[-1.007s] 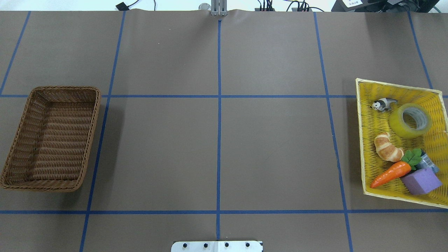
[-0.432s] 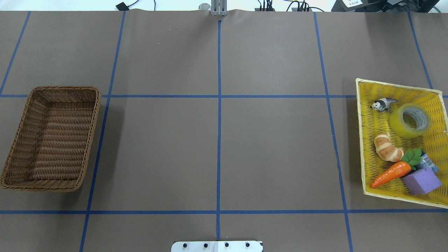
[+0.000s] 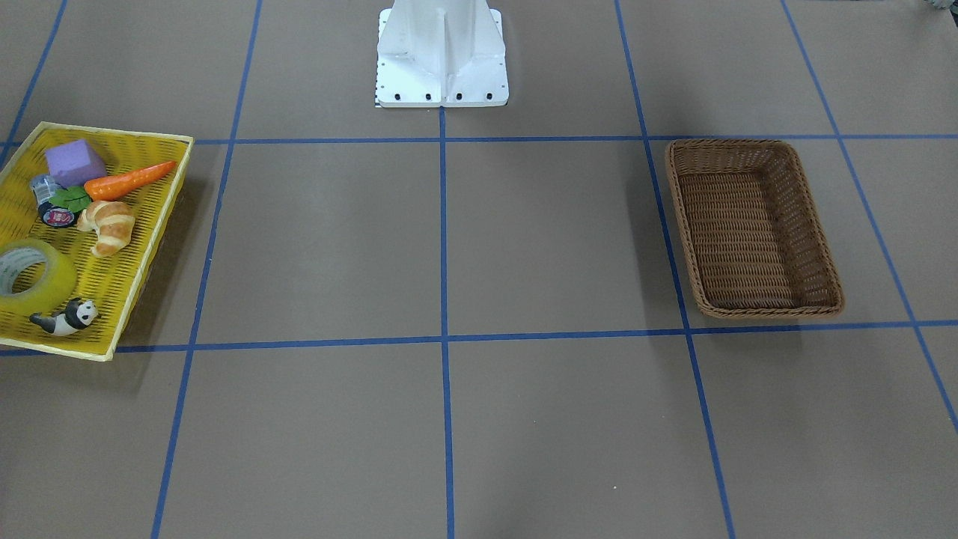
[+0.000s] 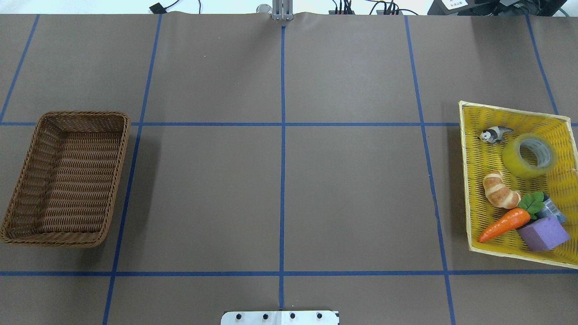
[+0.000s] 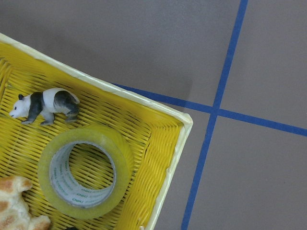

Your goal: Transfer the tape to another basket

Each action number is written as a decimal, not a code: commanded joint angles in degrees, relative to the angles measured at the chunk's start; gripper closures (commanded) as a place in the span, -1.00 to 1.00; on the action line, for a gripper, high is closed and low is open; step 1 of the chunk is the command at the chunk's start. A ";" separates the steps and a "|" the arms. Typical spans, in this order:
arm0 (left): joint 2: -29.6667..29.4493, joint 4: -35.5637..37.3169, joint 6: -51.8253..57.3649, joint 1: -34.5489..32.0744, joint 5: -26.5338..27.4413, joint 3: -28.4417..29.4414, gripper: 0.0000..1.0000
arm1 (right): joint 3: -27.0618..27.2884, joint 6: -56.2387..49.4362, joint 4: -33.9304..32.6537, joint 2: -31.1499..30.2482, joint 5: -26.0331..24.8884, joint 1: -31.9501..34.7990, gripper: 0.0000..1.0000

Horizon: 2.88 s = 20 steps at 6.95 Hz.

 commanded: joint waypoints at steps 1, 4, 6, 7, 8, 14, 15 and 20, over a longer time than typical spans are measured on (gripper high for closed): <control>0.00 -0.10 0.00 0.03 0.51 0.08 -0.97 | 0.37 0.09 -0.02 0.12 0.16 -0.03 -1.00; 0.09 -0.19 0.35 0.03 -0.01 -0.27 -0.97 | 1.51 -0.09 0.06 1.26 -0.02 -0.03 -1.00; 0.09 -0.28 0.18 0.30 -0.01 -0.28 -0.97 | 0.98 -0.44 -0.02 1.01 0.15 0.06 -1.00; 0.09 -0.36 0.18 0.38 -0.01 -0.01 -0.97 | 0.55 -0.09 0.06 1.09 -0.19 -0.11 -1.00; 0.09 -0.36 0.26 0.47 -0.01 0.16 -0.97 | -0.15 -0.09 0.07 1.35 -0.02 -0.29 -1.00; -0.97 -0.36 0.18 0.47 -0.01 0.25 -0.97 | -3.41 -1.93 2.18 5.13 -1.50 -8.10 -1.00; -0.97 -0.36 0.18 0.47 -0.01 0.16 -0.97 | -4.80 -1.93 3.65 5.22 -2.03 -9.33 -1.00; -1.14 -0.36 0.62 0.56 -0.01 0.25 -0.97 | -14.66 -0.18 17.12 7.16 -3.62 -12.07 -1.00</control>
